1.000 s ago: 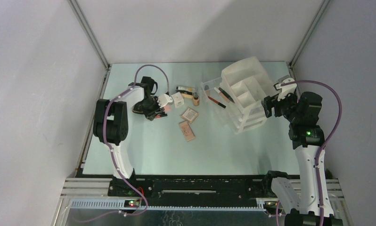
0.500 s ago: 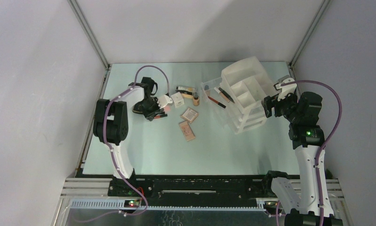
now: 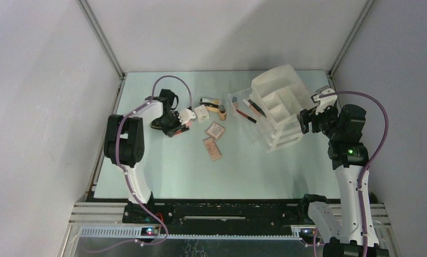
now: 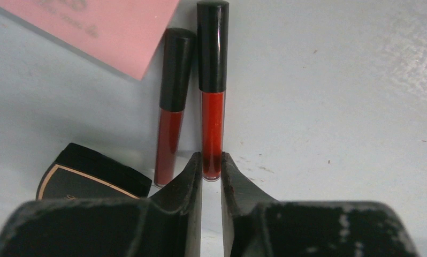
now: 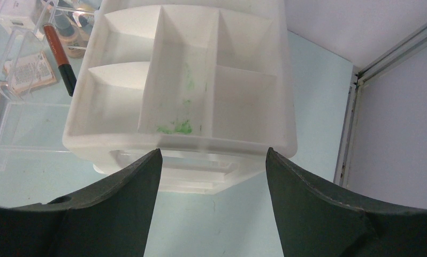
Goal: Organize the makeup
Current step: Pick up the makeup from the center of the board, then place the makeup in the drawer.
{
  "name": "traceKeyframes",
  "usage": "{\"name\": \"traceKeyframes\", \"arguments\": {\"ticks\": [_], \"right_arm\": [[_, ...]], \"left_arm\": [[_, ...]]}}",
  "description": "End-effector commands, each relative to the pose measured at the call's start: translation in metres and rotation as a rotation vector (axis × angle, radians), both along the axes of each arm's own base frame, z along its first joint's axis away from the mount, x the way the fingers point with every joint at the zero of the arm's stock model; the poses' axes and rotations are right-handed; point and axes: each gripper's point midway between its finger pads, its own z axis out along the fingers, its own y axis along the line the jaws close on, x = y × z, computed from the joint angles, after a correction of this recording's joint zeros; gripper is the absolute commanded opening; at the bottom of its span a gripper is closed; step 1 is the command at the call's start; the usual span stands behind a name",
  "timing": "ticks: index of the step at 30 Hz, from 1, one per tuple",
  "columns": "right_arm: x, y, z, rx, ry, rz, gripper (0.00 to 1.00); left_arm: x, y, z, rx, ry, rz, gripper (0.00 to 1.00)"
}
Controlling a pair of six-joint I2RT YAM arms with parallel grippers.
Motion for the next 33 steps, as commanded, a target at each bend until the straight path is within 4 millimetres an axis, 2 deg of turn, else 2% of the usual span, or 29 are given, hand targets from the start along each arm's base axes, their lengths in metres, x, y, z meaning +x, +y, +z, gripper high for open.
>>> {"name": "traceKeyframes", "arguments": {"ticks": [1,7,11,15,22,27,33], "right_arm": [[0.0,-0.001,0.005,-0.006,-0.025,0.001,0.8],[0.001,-0.002,0.003,-0.007,-0.021,-0.001,0.8],[0.001,-0.002,0.004,-0.008,-0.023,-0.002,0.8],[0.001,-0.001,0.004,-0.008,-0.023,0.0,0.8],[0.0,0.0,0.005,-0.007,-0.028,0.004,0.8],[-0.001,0.001,0.006,-0.006,-0.031,0.009,0.8],[-0.002,0.001,0.008,-0.008,-0.038,0.009,0.8]], "left_arm": [[-0.003,-0.009,0.015,-0.042,-0.058,-0.016,0.08],[-0.026,-0.019,0.033,-0.041,-0.078,-0.089,0.04],[-0.04,-0.033,0.055,-0.067,-0.115,-0.148,0.02],[-0.046,-0.059,0.091,-0.118,-0.203,-0.204,0.01],[-0.058,-0.118,0.168,-0.184,-0.412,-0.372,0.0],[-0.059,-0.155,0.217,-0.19,-0.554,-0.503,0.0],[-0.046,-0.193,0.255,-0.119,-0.734,-0.689,0.0]]}}
